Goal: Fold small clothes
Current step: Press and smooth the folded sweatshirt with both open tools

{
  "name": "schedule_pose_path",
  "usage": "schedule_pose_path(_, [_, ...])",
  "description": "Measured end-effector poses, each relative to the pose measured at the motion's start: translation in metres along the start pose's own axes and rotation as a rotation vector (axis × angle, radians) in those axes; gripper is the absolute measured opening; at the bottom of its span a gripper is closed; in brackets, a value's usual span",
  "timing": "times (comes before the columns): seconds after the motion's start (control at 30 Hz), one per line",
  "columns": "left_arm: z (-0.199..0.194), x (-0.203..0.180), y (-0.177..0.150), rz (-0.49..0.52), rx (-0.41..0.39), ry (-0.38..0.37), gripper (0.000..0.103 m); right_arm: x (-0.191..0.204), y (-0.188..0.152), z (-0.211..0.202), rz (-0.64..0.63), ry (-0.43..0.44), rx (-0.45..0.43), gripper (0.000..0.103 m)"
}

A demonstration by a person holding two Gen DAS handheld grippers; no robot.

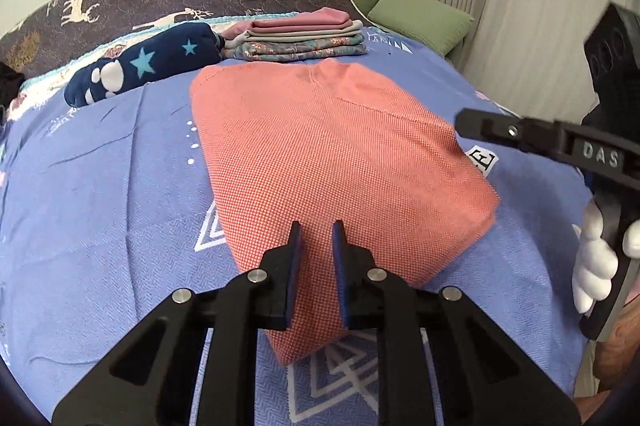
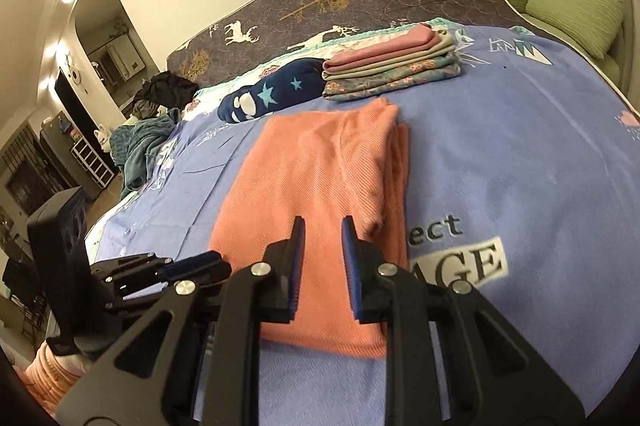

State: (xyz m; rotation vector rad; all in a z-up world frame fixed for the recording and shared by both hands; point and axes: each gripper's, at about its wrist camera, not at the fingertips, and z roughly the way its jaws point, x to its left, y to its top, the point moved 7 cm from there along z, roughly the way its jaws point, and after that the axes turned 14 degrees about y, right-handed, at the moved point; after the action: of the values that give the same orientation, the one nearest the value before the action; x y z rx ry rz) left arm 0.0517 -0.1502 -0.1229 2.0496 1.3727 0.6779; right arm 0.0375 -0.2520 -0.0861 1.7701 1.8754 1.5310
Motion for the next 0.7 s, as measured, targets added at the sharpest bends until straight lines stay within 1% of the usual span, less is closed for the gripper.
schedule_pose_path(0.23, [0.001,0.001,0.002,0.021,-0.017,0.033,0.017,-0.001,0.01,0.016,-0.008,0.013,0.013,0.021])
schedule_pose_path(0.37, [0.007,0.002,0.002,0.027,0.003,0.039,0.017,-0.01,0.01,0.025,0.019,0.006,0.027,0.021])
schedule_pose_path(0.4, [0.009,0.002,0.0,0.033,0.008,0.042,0.017,-0.017,0.008,0.028,0.028,-0.011,0.038,0.021])
schedule_pose_path(0.43, [0.012,0.001,-0.002,0.039,0.019,0.044,0.018,-0.027,0.005,0.032,0.043,-0.046,0.056,0.021])
schedule_pose_path(0.47, [0.016,0.001,-0.005,0.043,0.038,0.043,0.018,-0.035,0.001,0.035,0.063,-0.075,0.071,0.018])
schedule_pose_path(0.5, [0.017,0.001,-0.007,0.041,0.044,0.039,0.019,-0.047,-0.005,0.039,0.097,-0.092,0.089,0.012])
schedule_pose_path(0.57, [0.017,0.002,-0.009,0.035,0.043,0.025,0.02,-0.06,-0.01,0.037,0.148,-0.051,0.069,0.008])
schedule_pose_path(0.6, [0.015,0.003,-0.01,0.029,0.042,0.007,0.024,-0.061,-0.011,0.035,0.158,-0.043,0.067,0.008])
schedule_pose_path(0.7, [0.014,0.003,-0.011,0.02,0.043,-0.01,0.026,-0.059,-0.009,0.029,0.139,-0.045,0.066,0.01])
